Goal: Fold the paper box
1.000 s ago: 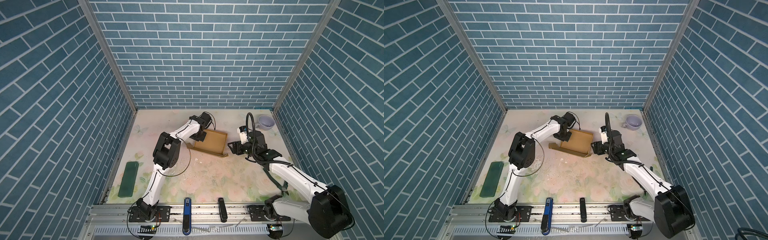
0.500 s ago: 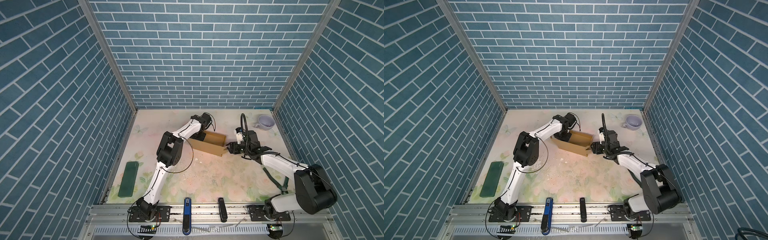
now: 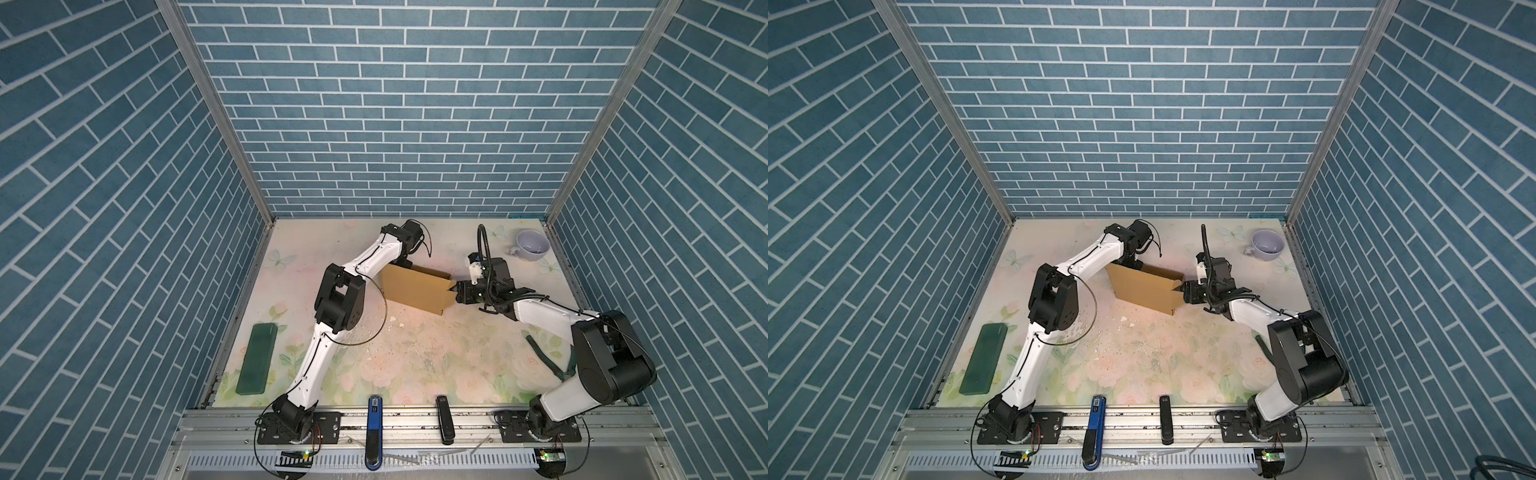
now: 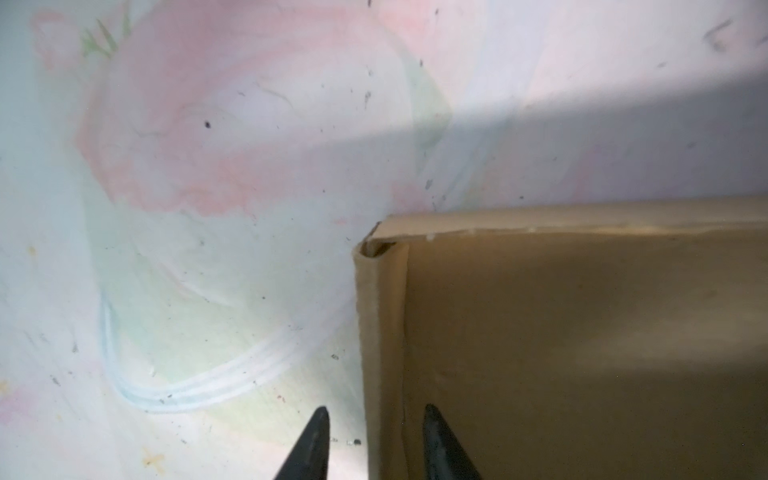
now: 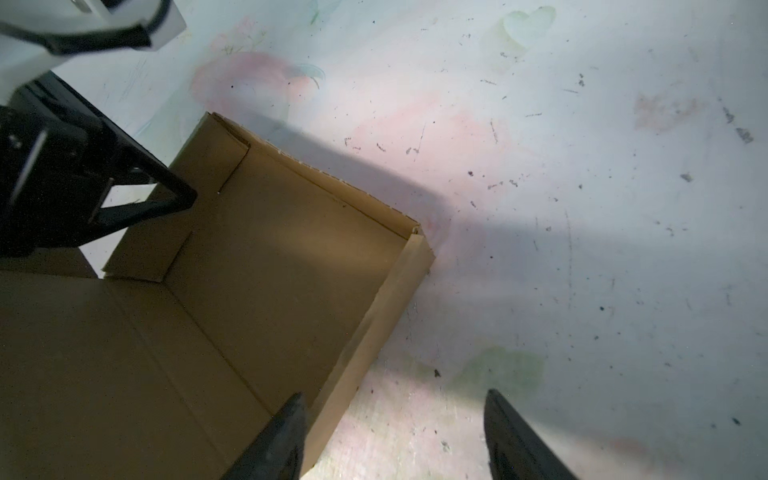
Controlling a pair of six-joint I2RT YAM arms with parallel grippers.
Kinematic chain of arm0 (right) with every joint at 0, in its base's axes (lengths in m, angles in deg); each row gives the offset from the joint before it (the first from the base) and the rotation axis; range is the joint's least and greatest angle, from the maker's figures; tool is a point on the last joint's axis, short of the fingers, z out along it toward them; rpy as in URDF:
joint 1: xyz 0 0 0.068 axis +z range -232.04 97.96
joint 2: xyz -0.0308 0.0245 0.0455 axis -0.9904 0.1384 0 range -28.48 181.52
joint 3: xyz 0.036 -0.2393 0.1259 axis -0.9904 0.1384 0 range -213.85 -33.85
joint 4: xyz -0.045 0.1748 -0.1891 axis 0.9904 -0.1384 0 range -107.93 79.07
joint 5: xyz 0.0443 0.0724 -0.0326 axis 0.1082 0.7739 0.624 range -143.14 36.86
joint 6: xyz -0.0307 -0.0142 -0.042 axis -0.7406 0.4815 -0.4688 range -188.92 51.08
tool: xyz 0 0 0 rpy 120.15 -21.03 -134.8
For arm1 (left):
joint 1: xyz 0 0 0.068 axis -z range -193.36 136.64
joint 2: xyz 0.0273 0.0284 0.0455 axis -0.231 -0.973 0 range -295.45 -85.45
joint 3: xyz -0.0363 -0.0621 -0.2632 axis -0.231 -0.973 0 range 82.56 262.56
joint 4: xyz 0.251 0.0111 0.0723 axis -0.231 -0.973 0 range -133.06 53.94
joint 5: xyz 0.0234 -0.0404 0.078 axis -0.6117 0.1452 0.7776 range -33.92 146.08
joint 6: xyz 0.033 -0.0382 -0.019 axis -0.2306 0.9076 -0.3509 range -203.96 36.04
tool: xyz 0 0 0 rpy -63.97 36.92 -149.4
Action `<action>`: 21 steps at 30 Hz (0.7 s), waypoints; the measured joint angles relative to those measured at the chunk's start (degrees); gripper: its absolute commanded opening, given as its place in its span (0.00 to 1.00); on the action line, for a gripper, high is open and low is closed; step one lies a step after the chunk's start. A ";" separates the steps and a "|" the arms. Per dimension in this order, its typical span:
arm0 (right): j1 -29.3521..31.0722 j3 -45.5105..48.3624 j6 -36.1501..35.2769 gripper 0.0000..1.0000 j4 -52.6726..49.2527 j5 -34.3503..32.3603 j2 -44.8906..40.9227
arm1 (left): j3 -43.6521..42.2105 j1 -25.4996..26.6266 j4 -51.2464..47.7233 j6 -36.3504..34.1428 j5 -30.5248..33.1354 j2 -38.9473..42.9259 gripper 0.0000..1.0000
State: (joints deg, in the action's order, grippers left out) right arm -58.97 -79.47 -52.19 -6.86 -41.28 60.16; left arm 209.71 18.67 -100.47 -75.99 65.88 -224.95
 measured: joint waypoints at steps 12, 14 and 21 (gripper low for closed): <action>-0.28 -0.07 0.02 0.67 -2.19 -1.55 -4.37 | 8.59 -1.97 -2.99 -0.11 -0.63 3.80 0.46; -0.44 -0.74 0.04 0.66 -3.54 -2.29 -4.52 | 10.38 -2.45 -3.50 -0.09 -0.59 5.16 0.46; -0.85 -6.97 0.00 0.65 -9.11 -3.74 -4.52 | 13.51 -4.00 -5.18 0.33 0.28 13.09 0.42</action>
State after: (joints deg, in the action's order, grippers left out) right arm -59.83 -86.45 -52.19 -15.97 -45.02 55.64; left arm 223.22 14.68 -105.65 -75.66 66.16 -211.86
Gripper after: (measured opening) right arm 0.651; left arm 0.430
